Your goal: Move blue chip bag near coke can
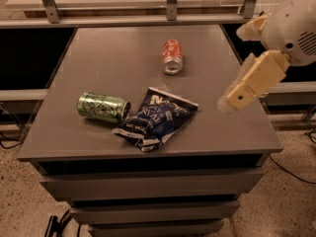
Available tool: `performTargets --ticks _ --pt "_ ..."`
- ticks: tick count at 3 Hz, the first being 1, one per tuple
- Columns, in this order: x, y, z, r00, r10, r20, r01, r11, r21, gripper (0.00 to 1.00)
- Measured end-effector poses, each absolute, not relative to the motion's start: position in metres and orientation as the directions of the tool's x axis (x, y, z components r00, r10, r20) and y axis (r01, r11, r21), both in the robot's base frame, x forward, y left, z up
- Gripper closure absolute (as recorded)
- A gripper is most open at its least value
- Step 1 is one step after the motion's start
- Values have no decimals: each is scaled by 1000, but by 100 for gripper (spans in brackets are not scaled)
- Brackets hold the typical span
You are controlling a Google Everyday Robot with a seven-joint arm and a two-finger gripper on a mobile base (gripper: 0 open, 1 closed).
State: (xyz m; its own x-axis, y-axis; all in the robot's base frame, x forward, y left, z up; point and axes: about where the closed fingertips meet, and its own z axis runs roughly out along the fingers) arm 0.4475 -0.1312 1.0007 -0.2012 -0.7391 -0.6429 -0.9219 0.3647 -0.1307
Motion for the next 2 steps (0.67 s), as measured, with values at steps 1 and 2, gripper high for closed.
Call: performTargets --ticks 1,2 --pt "445 -119 1010 -189 -711 -677 -925 360 -121 0" --pt "445 -120 1010 -188 -714 -674 -925 360 -124 0"
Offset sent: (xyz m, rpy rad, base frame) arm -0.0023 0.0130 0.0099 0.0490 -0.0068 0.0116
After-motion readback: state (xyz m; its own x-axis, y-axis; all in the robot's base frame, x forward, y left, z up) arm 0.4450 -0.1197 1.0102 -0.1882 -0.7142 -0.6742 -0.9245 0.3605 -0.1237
